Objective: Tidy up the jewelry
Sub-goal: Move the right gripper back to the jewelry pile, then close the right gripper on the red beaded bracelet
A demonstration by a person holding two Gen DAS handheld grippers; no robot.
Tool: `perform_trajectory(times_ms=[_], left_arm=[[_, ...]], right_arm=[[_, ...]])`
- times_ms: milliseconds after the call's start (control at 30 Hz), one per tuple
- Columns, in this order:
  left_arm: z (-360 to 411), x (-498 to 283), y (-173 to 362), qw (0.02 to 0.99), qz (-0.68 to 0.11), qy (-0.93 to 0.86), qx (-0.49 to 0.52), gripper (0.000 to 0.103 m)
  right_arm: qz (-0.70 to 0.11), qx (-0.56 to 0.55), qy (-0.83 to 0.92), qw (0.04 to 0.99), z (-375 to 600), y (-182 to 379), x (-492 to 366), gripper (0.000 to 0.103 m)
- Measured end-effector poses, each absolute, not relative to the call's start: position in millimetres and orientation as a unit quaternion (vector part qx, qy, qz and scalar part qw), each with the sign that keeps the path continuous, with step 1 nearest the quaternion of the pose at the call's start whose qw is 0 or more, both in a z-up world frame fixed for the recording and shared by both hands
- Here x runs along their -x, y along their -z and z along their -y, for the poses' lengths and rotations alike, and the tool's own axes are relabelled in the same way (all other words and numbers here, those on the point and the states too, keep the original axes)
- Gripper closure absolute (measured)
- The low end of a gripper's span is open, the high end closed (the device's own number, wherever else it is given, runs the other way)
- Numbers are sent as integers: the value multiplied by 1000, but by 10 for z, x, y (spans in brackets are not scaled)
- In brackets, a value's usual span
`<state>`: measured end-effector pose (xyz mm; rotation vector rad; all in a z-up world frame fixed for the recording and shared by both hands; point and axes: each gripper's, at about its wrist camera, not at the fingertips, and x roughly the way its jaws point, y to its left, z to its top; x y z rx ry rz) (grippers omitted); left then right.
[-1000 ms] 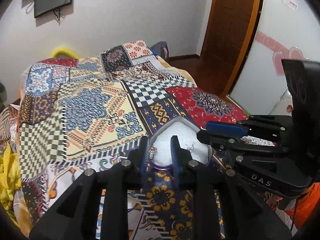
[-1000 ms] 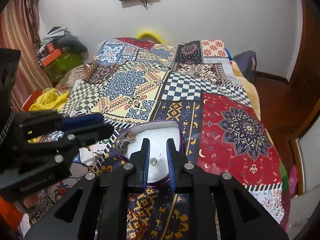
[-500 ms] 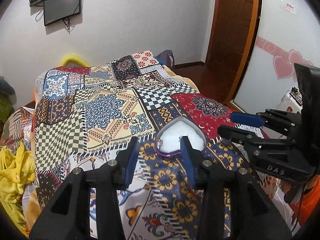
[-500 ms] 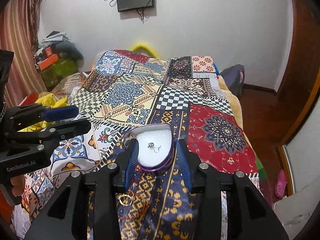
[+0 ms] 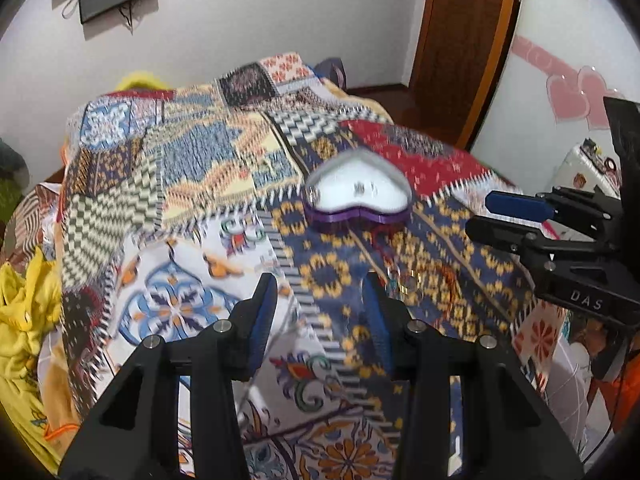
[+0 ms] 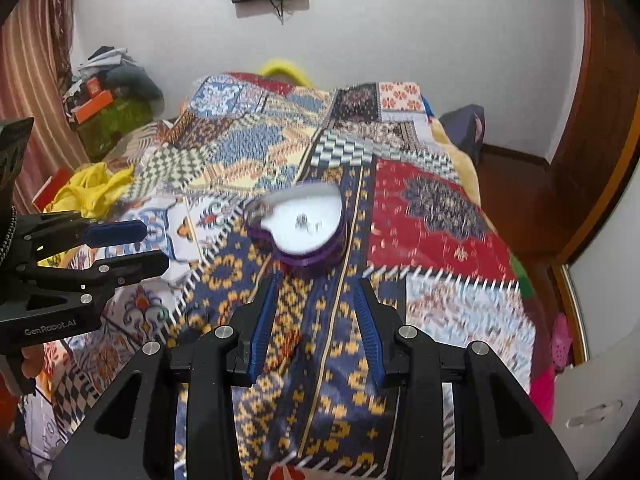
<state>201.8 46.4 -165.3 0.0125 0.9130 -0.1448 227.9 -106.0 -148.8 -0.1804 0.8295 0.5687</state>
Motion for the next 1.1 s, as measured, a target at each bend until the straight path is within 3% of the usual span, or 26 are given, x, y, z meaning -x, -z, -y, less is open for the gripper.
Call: perform_trajectory(times_ms=[300,567,700,900,1100], left_arm=[[-381,-1928,1953,878,-471,89,-3,60],[-341,-1965,2107,873,-478,100,0,60],[-319,-1986,2148,873,-477,104,0,60],[-285,-2010,2174,874,-473,110,1,81],[-309,-2016,2171,877,-469,105,8,83]], right_arm=[[-438,103,-274,850,1000,1860,-2187,67],[-415,149,-272,855,906,1966,-2105,68],[-402,172,-280,855,862,1999,-2037,94],[-399,155,-275,861,885,1963,-2055,96],[-383,124,-273,874,956,1794,-2051,96]])
